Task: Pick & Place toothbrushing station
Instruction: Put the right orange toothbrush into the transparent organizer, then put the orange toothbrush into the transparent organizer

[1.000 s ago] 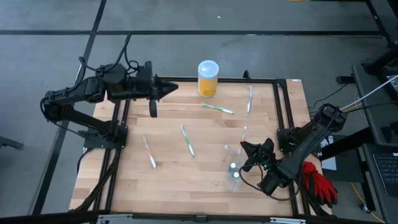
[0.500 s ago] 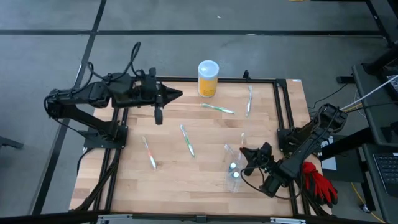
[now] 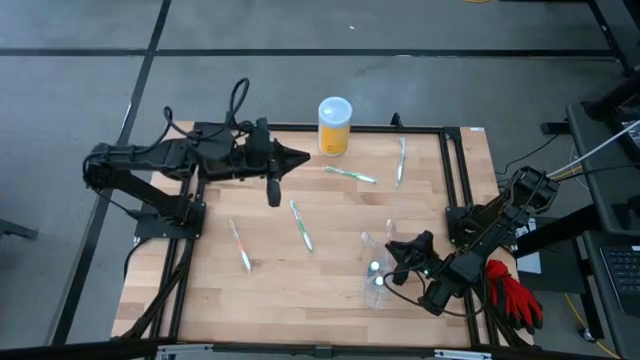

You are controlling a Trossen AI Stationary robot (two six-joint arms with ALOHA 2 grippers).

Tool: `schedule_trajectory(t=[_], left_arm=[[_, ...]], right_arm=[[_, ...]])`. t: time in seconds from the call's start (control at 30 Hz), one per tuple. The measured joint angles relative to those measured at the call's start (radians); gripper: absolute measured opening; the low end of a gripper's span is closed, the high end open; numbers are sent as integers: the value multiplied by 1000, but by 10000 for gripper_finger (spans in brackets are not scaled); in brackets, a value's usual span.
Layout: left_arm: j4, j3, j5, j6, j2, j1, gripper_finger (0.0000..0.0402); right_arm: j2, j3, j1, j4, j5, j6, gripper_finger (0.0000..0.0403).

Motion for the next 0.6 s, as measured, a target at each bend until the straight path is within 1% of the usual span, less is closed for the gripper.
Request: schedule_trajectory(t=[0.1, 0.2, 0.3, 0.5, 0.6], left_arm=[[17, 0, -17, 0, 9, -9, 15], [17, 0, -33, -1, 10, -8, 15], [21, 0, -51, 0, 12, -8, 15], [29, 0, -93, 4, 12, -14, 15], [17, 0, -118, 8, 12, -14, 15]], right_arm=[[0, 0, 0, 5, -54, 0, 110], [0, 0, 0, 17, -57, 2, 143], [-2, 0, 0, 36, -48, 5, 166], [-34, 0, -11, -2, 36, 93, 176], [-69, 1, -27, -29, 39, 98, 173]])
